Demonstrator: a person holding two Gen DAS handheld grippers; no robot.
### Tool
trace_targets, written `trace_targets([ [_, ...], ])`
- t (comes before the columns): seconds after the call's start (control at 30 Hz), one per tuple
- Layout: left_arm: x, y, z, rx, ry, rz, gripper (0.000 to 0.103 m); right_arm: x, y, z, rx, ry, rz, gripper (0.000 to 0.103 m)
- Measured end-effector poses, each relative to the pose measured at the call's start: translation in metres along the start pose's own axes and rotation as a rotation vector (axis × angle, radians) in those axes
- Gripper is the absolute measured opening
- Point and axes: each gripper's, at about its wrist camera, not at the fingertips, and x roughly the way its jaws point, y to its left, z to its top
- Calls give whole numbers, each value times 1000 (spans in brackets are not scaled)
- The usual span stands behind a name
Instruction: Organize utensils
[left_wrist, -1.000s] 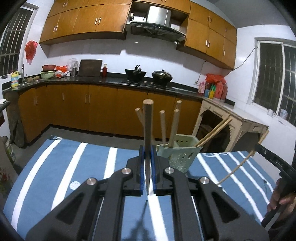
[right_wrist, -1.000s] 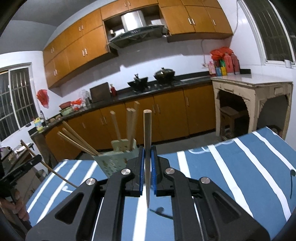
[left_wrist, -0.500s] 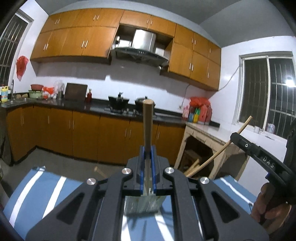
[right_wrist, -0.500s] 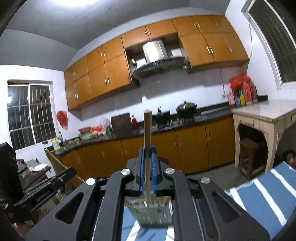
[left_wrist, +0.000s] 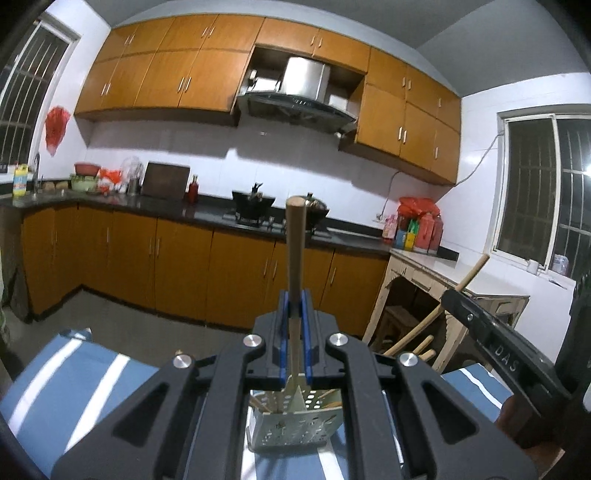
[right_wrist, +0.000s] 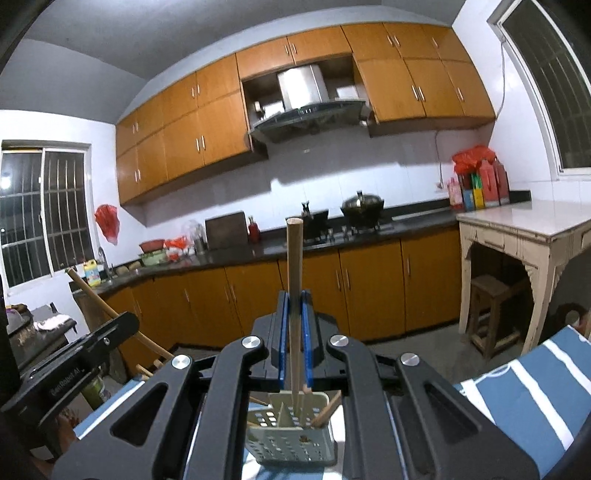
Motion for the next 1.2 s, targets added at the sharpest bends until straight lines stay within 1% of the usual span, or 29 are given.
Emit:
trace_targets([
  [0.23, 21, 9, -13, -2, 41, 21, 8, 15, -2, -8, 11, 51, 3, 8],
  [0.33, 30, 11, -18, 3, 74, 28, 8, 20, -2, -12, 12, 98, 5, 8],
  [0.37, 30, 13, -18, 0, 67, 37, 12, 19, -2, -13, 14, 101, 4, 9],
  [0.4, 30, 16, -17, -6, 72, 31, 15, 17, -3, -13, 15, 103, 4, 14],
  [0.43, 29, 18, -15, -20, 77, 26, 24, 15, -4, -14, 19, 102, 0, 26],
  [0.47, 27, 21, -14, -30, 73, 31, 29, 10, -5, -14, 25, 95, -6, 33],
  [0.5, 24, 24, -13, -37, 69, 33, 29, 8, -6, -13, 27, 91, -8, 38],
  [0.7, 1, 35, -6, -57, 50, 41, 30, -11, -3, -12, 3, 103, -31, 39],
  [0.77, -11, 38, -5, -51, 40, 49, 34, -19, 0, -13, -7, 110, -42, 43],
  [0.9, -33, 40, -10, -41, 37, 62, 39, -31, 4, -18, -18, 131, -61, 50],
  [1.03, -53, 42, -20, -24, 51, 80, 46, -43, 9, -25, -38, 143, -82, 59],
  [1.07, -57, 43, -23, -20, 55, 83, 48, -46, 11, -27, -46, 145, -86, 60],
  [1.13, -65, 45, -30, -14, 66, 92, 51, -51, 13, -29, -57, 147, -91, 65],
  [1.2, -73, 48, -36, -15, 78, 96, 54, -58, 16, -33, -69, 149, -96, 68],
])
